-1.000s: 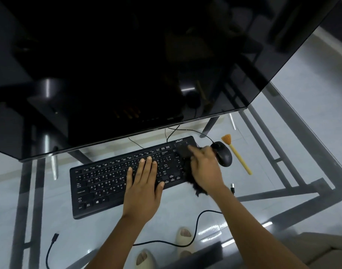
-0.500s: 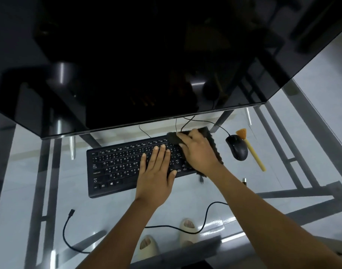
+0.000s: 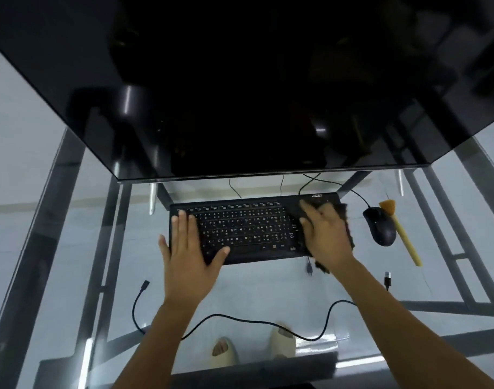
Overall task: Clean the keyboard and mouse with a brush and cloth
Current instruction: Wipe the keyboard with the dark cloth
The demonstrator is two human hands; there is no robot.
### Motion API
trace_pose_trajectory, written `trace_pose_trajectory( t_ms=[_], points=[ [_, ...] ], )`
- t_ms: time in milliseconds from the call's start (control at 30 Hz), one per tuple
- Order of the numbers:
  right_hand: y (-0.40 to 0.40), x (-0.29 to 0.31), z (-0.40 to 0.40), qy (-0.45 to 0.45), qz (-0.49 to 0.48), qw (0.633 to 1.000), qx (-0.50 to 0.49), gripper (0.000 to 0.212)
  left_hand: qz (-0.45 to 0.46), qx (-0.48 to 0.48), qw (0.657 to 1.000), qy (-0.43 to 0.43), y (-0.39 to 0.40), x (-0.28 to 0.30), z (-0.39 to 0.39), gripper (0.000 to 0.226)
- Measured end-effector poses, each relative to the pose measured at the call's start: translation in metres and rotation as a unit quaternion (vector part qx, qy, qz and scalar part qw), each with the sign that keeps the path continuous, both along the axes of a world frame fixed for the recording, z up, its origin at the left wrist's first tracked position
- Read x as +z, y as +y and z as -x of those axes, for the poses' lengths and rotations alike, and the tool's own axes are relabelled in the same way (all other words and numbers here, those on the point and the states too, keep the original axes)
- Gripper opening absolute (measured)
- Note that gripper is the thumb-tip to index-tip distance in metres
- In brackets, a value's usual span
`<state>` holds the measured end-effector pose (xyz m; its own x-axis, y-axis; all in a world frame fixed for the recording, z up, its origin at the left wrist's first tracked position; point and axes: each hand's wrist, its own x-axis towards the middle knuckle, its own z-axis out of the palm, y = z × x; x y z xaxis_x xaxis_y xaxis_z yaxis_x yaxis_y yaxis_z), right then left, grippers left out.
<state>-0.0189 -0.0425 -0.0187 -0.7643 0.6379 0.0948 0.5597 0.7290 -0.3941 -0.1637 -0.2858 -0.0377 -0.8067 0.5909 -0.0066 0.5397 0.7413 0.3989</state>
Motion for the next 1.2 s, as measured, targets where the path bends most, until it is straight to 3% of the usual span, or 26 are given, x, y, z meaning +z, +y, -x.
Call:
trace_pose_trajectory(
  t_ms=[100,233,367,400,500,533,633,667,767,800,900,933,1033,1067,1200],
  points=[
    [-0.022,0.004,-0.001,-0.025,0.020,0.982,0.184,0.043,0.000,-0.001,0.999,-0.035,-0.012,-0.003,0.005,0.107],
    [-0.024,0.005,0.013,0.027,0.032,0.999,0.030,0.041,-0.032,0.001,0.998,-0.056,-0.013,-0.002,0.006,0.110],
    [-0.068,0.008,0.021,-0.040,0.015,0.964,0.263,0.043,-0.049,-0.004,0.997,-0.067,-0.015,-0.002,0.008,0.110],
    [-0.062,0.008,0.023,-0.041,0.015,0.967,0.249,0.043,-0.049,-0.009,0.996,-0.068,-0.016,-0.002,0.010,0.111],
    [-0.050,0.005,0.031,0.010,0.028,0.998,0.050,0.044,-0.050,-0.024,0.997,-0.061,-0.022,0.001,0.017,0.115],
    [-0.058,0.006,0.035,-0.002,0.027,0.998,0.061,0.045,-0.052,-0.029,0.996,-0.062,-0.025,0.002,0.021,0.117],
    [-0.095,0.012,0.037,-0.050,-0.003,0.965,0.259,0.046,-0.071,-0.050,0.994,-0.069,-0.032,0.006,0.035,0.115],
    [-0.092,0.014,0.040,-0.060,-0.009,0.961,0.270,0.045,-0.076,-0.062,0.992,-0.073,-0.034,0.007,0.038,0.114],
    [-0.085,0.010,0.051,-0.043,-0.001,0.991,0.124,0.046,-0.079,-0.090,0.989,-0.085,-0.038,0.006,0.042,0.110],
    [-0.094,0.012,0.056,-0.040,0.017,0.991,0.125,0.047,-0.080,-0.093,0.989,-0.086,-0.040,0.006,0.043,0.109],
    [-0.126,0.013,0.061,-0.049,0.041,0.962,0.267,0.047,-0.086,-0.107,0.987,-0.079,-0.042,0.006,0.048,0.110],
    [-0.123,0.015,0.065,-0.052,0.045,0.962,0.264,0.047,-0.081,-0.110,0.987,-0.079,-0.043,0.007,0.049,0.110],
    [-0.110,0.011,0.080,-0.014,0.043,0.994,0.096,0.046,-0.073,-0.111,0.987,-0.094,-0.045,0.006,0.047,0.109],
    [-0.115,0.012,0.083,-0.019,0.037,0.994,0.099,0.047,-0.076,-0.109,0.986,-0.096,-0.046,0.005,0.046,0.108],
    [-0.148,0.018,0.082,-0.061,0.034,0.944,0.321,0.048,-0.105,-0.109,0.982,-0.113,-0.050,0.005,0.046,0.111]
  ],
)
